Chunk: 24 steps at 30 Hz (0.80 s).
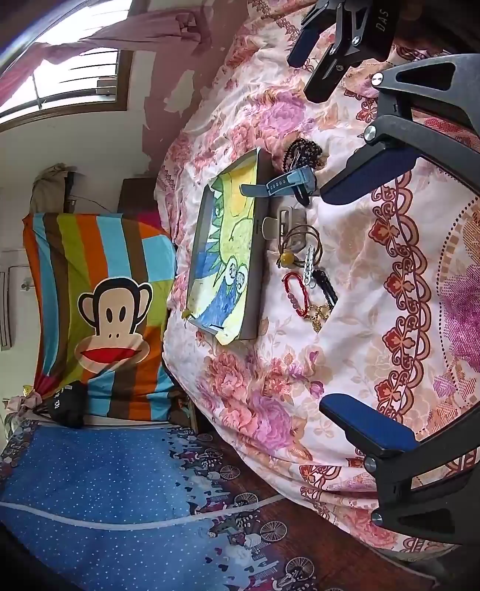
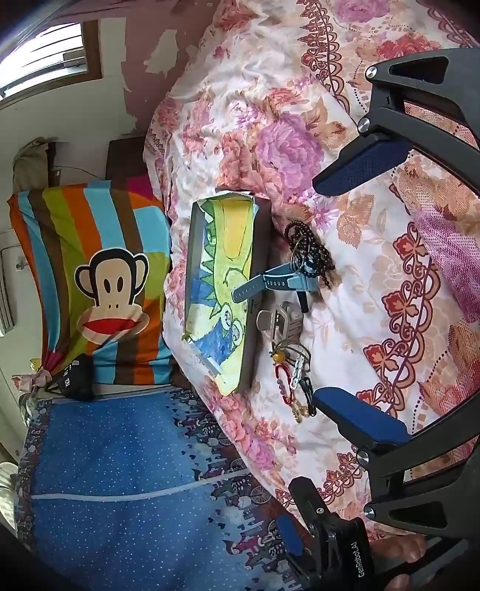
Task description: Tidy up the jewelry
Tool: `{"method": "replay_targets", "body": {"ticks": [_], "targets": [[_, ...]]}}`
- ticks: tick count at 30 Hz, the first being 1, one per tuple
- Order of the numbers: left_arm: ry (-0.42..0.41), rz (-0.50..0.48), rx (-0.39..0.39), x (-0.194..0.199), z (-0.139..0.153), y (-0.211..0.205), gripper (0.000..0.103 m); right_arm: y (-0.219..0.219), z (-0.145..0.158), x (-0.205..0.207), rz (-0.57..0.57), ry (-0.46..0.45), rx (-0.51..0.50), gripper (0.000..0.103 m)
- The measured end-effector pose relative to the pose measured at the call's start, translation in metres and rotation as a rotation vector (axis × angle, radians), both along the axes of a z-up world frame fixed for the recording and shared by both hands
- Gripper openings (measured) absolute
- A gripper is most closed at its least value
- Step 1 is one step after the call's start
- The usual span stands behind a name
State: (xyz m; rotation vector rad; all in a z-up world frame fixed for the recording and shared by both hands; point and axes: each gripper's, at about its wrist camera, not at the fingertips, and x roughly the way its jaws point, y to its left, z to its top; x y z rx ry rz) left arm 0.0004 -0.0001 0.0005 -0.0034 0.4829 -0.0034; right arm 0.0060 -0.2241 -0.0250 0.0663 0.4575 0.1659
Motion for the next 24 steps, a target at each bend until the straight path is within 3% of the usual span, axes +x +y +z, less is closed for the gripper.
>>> {"method": "replay_targets", "body": {"ticks": [24], "targets": [[0.002, 0.000, 0.004, 0.0002, 0.0000, -0.0008, 0.103, 0.0011, -0.0022, 0.0000, 0.000, 0.007, 0.001, 0.102]]}}
